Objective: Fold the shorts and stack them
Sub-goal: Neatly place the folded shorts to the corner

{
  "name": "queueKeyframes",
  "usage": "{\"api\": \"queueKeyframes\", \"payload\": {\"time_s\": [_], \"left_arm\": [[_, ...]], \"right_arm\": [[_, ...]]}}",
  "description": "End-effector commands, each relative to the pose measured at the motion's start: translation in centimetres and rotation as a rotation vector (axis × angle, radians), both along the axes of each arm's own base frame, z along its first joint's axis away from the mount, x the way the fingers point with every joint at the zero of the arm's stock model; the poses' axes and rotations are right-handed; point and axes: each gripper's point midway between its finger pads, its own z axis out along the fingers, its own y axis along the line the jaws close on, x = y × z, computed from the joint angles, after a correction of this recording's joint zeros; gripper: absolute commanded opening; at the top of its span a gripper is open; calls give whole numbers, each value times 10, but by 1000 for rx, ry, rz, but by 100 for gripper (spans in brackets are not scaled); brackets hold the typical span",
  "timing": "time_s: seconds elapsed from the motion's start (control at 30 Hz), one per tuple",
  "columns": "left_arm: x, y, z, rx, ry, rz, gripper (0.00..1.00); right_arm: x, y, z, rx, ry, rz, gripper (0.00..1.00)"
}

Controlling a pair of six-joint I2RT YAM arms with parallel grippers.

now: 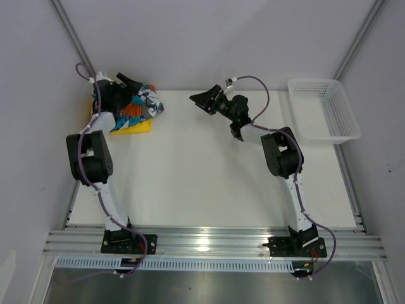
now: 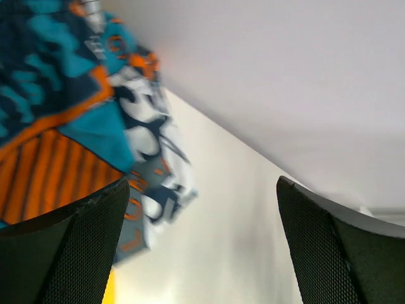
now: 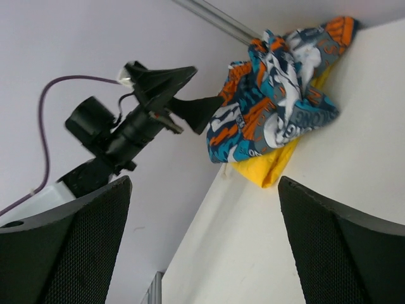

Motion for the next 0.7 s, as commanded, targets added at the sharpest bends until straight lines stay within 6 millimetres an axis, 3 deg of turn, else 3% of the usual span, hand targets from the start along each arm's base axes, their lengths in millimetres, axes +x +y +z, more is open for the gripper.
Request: {"api": "queueKeyframes", "payload": {"time_s": [0.0, 0.03, 0.07, 0.1, 0.13, 0.17, 0.2, 0.27, 0.3, 0.33, 0.37, 0.4, 0.43, 0.47, 0.5, 0.53, 0.57, 0.63, 0.67], "left_arm": [[-33, -4, 112, 144, -218, 17, 99], [-49, -6, 92, 134, -171, 16, 99], [-58, -9, 99, 139, -180, 25, 99], [-77, -15, 133, 153, -243, 28, 99], [-95, -20, 107, 150, -186, 30, 99], [-115, -27, 134, 169, -234, 51, 99], [-127, -32, 140, 179, -240, 59, 99], [-158, -45, 111, 189, -172, 61, 99], [-174, -42, 90, 200, -117, 102, 99], [-195, -43, 113, 179, -175, 129, 99], [-214, -47, 77, 170, -113, 125, 99], [-223, -46, 81, 159, -136, 141, 99], [-241, -48, 101, 154, -199, 143, 99], [-255, -48, 75, 158, -158, 149, 99], [-264, -44, 70, 175, -149, 168, 99], [-279, -44, 86, 182, -203, 177, 99], [-289, -44, 76, 191, -188, 174, 99], [-307, -43, 49, 214, -141, 169, 99], [-318, -43, 62, 217, -196, 175, 99]], "right_arm": [[-20, -8, 82, -48, -153, 6, 99], [-24, -9, 84, -84, -186, 4, 99], [-29, -10, 86, -110, -192, 3, 99], [-41, -13, 95, -134, -211, -4, 99], [-43, -17, 94, -184, -248, -27, 99], [-49, -18, 87, -229, -217, -33, 99], [-52, -23, 87, -257, -213, -52, 99], [-66, -41, 91, -319, -222, -110, 99], [-71, -50, 85, -355, -188, -129, 100], [-76, -58, 83, -381, -175, -152, 99], [-88, -74, 83, -424, -167, -196, 100], [-94, -82, 81, -445, -160, -217, 99], [-101, -90, 80, -465, -154, -238, 100], [-116, -105, 77, -495, -148, -271, 100], [-124, -113, 75, -513, -151, -290, 100], [-134, -118, 72, -533, -153, -304, 100], [-151, -130, 66, -559, -143, -319, 99], [-164, -142, 58, -617, -162, -360, 99], [-177, -153, 50, -648, -150, -380, 99]]}}
